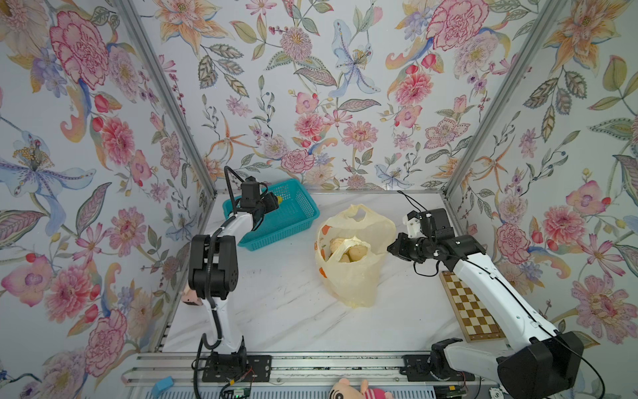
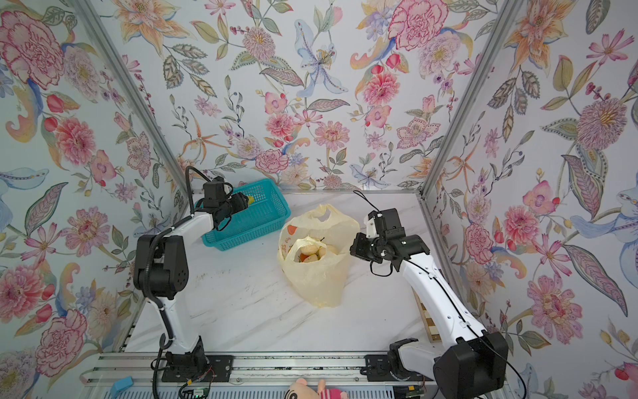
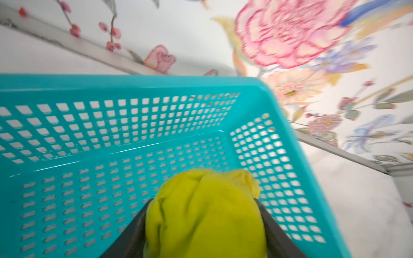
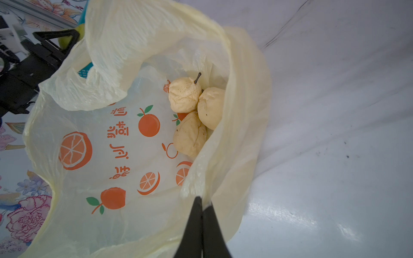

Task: Place the pears into plastic bags & tie knots
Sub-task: Pick up the pear from the basket, then place the pear in the plastic bag.

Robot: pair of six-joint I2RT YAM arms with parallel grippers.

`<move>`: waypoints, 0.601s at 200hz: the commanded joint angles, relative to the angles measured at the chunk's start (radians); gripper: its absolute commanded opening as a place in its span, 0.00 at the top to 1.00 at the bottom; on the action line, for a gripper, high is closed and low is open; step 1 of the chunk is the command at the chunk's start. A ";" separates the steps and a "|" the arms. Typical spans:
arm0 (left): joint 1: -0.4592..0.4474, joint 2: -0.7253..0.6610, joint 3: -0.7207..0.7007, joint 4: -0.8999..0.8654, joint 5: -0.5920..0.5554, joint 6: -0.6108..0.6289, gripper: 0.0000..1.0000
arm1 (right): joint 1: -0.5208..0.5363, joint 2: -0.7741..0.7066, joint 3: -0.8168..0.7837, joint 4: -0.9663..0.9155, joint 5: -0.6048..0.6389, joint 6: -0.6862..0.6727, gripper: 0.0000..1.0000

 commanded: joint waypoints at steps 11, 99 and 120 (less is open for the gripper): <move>-0.081 -0.221 -0.092 0.073 0.133 0.066 0.42 | 0.009 -0.004 0.004 0.015 -0.011 -0.015 1.00; -0.496 -0.444 -0.098 -0.094 0.185 0.265 0.40 | 0.013 -0.012 -0.005 0.018 -0.029 -0.021 1.00; -0.560 -0.415 -0.102 -0.154 0.136 0.301 0.39 | 0.015 -0.013 -0.003 0.016 -0.032 -0.022 1.00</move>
